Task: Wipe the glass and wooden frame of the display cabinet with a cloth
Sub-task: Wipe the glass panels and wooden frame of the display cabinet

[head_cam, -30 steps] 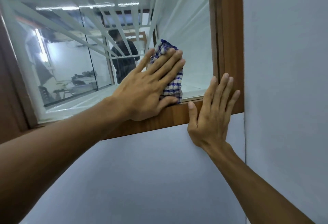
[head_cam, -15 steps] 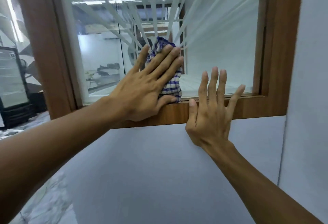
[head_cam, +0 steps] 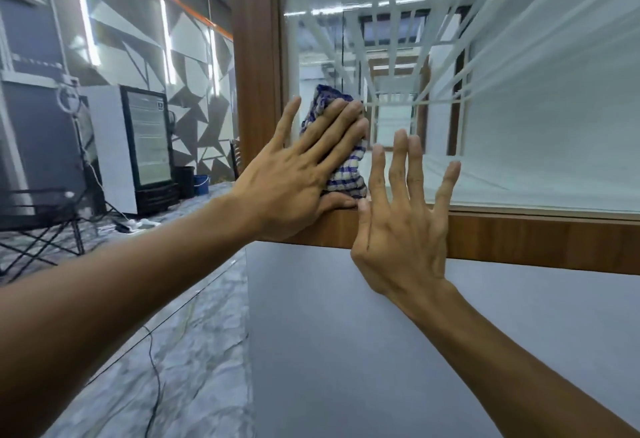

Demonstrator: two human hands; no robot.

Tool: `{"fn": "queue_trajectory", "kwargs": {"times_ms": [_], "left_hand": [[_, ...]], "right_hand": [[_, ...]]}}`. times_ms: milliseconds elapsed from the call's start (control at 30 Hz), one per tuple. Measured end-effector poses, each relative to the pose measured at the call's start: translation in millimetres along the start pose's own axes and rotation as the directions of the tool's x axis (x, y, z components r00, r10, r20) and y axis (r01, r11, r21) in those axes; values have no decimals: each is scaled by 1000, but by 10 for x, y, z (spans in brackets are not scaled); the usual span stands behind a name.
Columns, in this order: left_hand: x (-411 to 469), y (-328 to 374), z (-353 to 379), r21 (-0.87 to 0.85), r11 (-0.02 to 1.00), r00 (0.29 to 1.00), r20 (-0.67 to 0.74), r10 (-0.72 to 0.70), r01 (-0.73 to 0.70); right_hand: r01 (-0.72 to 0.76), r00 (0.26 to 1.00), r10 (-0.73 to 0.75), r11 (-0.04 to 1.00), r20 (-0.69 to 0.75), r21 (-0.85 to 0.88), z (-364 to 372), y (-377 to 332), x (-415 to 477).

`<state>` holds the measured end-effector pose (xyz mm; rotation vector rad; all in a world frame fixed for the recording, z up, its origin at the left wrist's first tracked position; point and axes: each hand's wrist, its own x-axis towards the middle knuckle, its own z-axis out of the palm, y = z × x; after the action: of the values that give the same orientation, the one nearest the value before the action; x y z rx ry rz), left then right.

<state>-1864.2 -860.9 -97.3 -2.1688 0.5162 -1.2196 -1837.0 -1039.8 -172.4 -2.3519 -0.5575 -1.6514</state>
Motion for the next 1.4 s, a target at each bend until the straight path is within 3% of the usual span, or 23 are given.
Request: {"fn": "queue_trajectory", "kwargs": {"times_ms": [200, 433, 633, 767, 900, 1000, 1133, 1267, 1400], "left_hand": [[-234, -294, -8, 58, 998, 998, 55, -33, 30], [-157, -112, -26, 1, 1000, 999, 26, -24, 24], [-290, -110, -48, -95, 981, 986, 30, -166, 168], [-34, 424, 43, -332, 851, 891, -64, -450, 406], [276, 578, 195, -474, 736, 760, -188, -622, 484], [575, 384, 160, -476, 757, 742, -276, -611, 447], [754, 238, 124, -472, 764, 738, -295, -607, 440], [475, 384, 245, -411, 830, 809, -289, -512, 378], [665, 237, 157, -408, 815, 776, -312, -548, 411]], "right_hand": [[27, 1000, -27, 998, -6, 60, 7, -76, 29], [50, 998, -52, 997, 32, 60, -3, -94, 84], [65, 998, -66, 997, 9, 50, -17, -20, 112], [88, 994, -83, 992, -68, 88, 21, -33, 190], [146, 986, -141, 988, -87, 50, 37, 96, 255], [194, 976, -195, 981, -94, -15, -31, 228, 543], [110, 980, -118, 992, -163, -60, -147, 340, 1017], [233, 958, -251, 963, -136, -136, -82, 357, 976], [297, 941, -320, 938, -113, -179, -172, 369, 1268]]}}
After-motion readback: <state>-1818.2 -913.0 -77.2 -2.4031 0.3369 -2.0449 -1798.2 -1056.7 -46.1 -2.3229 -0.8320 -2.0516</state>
